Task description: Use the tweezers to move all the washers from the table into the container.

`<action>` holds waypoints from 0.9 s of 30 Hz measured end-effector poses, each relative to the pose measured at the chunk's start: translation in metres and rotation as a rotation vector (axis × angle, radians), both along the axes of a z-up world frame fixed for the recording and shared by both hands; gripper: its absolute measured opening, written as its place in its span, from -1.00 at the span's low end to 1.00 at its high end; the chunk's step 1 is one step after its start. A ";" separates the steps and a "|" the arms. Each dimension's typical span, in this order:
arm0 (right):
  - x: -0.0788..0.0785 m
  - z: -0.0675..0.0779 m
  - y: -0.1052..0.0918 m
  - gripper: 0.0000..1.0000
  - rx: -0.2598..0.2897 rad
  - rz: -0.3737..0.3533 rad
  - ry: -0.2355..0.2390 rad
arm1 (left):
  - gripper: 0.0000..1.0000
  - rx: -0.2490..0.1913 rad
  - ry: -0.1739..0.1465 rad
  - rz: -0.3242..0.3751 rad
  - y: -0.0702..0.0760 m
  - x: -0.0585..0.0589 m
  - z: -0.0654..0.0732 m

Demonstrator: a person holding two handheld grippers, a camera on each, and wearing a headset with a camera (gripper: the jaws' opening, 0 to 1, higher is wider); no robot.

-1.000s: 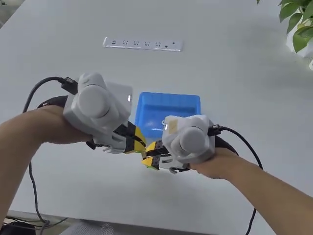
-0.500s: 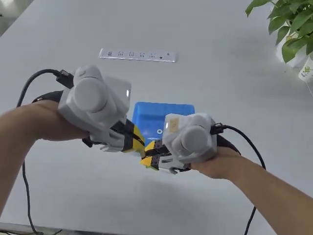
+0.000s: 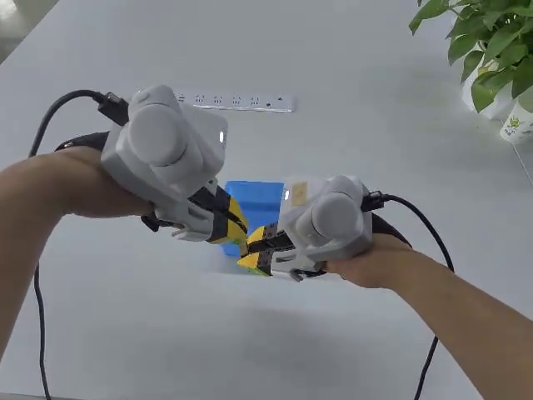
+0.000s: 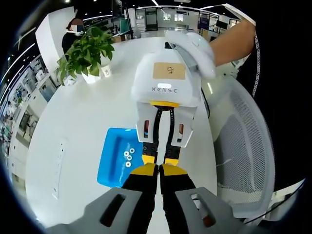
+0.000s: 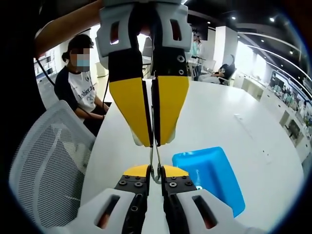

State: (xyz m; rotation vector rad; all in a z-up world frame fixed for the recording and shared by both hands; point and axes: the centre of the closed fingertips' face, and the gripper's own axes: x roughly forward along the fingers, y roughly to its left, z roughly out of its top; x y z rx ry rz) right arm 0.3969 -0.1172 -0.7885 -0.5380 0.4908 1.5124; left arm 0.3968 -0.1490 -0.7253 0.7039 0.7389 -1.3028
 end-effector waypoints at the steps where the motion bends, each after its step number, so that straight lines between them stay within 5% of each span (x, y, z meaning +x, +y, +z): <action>1: 0.002 0.001 0.000 -0.79 0.001 -0.002 0.000 | -0.89 -0.001 -0.001 -0.001 0.000 0.002 0.001; 16: 0.036 0.005 -0.002 -0.79 -0.002 -0.014 -0.021 | -0.89 0.001 -0.017 -0.007 -0.002 0.034 0.004; 27: 0.056 -0.007 0.001 -0.79 -0.002 -0.016 -0.012 | -0.89 0.012 -0.020 -0.011 0.001 0.054 -0.007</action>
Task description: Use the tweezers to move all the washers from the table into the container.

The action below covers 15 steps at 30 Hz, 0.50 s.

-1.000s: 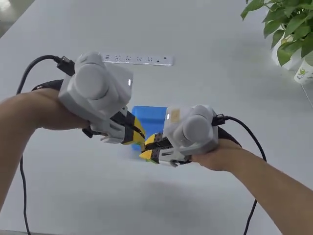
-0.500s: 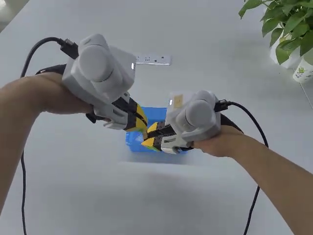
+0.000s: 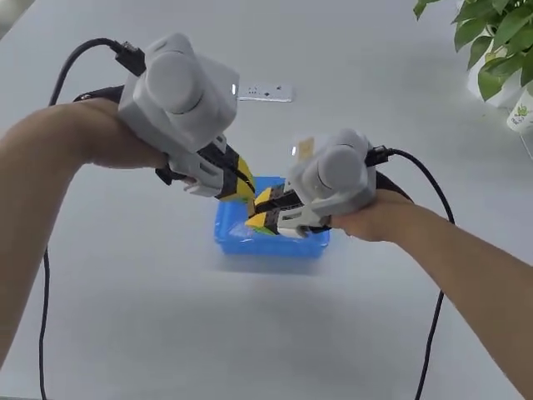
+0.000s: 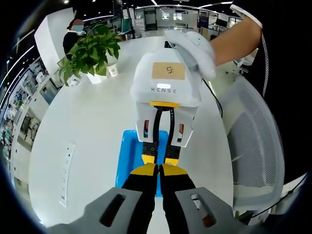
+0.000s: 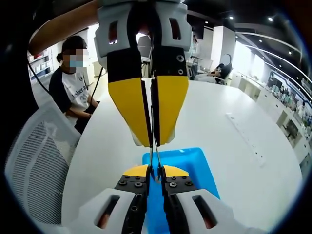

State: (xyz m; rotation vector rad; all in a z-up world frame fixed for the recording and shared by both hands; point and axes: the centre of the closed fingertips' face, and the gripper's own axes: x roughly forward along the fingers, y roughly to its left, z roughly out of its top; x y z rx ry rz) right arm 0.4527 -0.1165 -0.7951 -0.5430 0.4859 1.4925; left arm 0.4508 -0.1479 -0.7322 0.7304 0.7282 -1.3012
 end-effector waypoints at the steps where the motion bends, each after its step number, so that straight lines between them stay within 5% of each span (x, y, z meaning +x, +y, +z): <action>1: 0.001 -0.001 0.000 -0.79 0.001 -0.002 0.004 | -0.89 0.002 0.000 0.000 0.000 0.001 -0.001; 15: 0.016 -0.030 0.005 -0.79 -0.029 0.007 0.040 | -0.89 0.016 0.015 0.007 0.003 0.018 -0.030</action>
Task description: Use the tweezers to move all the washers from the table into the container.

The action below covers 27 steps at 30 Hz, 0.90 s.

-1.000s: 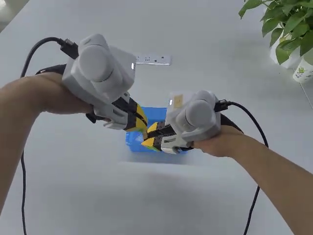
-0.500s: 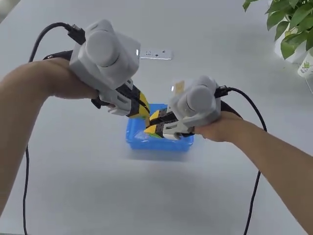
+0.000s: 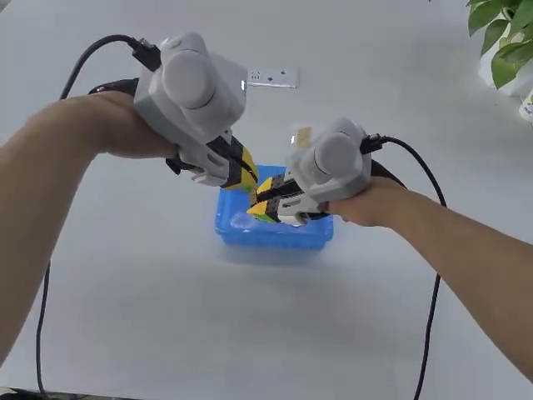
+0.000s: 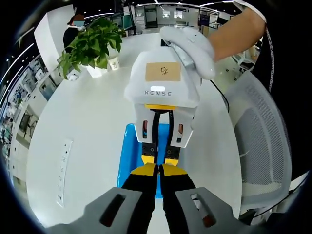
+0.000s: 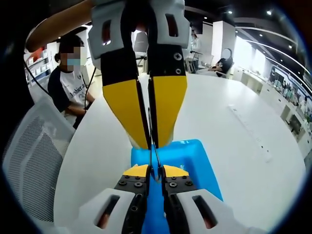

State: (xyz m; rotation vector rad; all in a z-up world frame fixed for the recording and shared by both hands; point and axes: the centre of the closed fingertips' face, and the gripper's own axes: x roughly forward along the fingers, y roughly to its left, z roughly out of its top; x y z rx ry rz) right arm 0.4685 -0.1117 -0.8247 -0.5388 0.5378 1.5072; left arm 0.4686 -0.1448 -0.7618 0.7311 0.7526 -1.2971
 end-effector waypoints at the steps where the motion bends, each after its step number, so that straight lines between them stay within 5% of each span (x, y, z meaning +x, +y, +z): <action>1: 0.000 -0.001 0.000 -0.79 -0.002 0.001 0.003 | -0.89 0.001 0.001 0.000 0.000 0.001 -0.002; 27: 0.003 -0.031 0.001 -0.79 -0.044 0.034 0.053 | -0.89 0.011 0.023 0.009 0.002 0.007 -0.029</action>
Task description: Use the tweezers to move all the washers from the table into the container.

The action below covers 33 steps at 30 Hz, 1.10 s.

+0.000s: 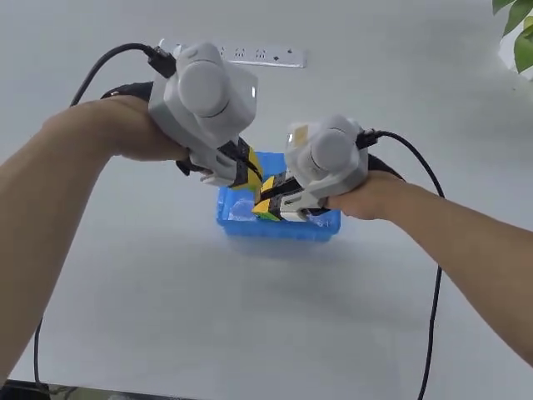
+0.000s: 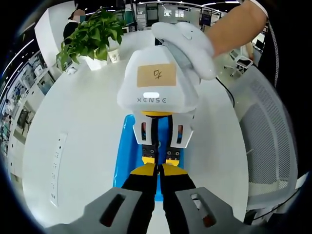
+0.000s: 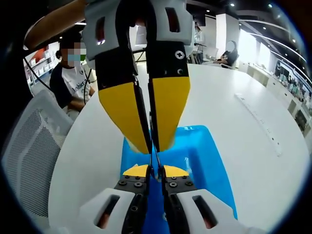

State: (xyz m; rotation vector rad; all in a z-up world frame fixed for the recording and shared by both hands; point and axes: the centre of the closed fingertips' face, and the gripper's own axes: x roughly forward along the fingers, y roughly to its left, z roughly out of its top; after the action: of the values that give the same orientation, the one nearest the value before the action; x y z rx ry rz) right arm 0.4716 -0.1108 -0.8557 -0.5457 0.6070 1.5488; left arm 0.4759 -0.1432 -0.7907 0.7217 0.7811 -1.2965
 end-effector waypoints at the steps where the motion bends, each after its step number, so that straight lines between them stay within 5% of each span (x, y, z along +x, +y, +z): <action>1: 0.000 0.000 0.000 -0.79 0.000 0.000 0.000 | -0.89 0.000 0.000 0.000 0.000 0.000 0.000; 17: -0.002 0.002 0.000 -0.77 -0.006 0.012 -0.023 | -0.88 0.011 -0.007 -0.007 0.001 -0.002 0.002; 33: -0.005 0.034 -0.004 -0.78 0.040 -0.012 -0.065 | -0.89 -0.004 -0.039 -0.018 -0.002 -0.009 0.033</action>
State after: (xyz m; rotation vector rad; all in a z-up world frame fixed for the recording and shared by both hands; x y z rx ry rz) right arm 0.4661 -0.1143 -0.8219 -0.5582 0.5279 1.5228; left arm 0.4673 -0.1452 -0.7572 0.7499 0.7417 -1.2959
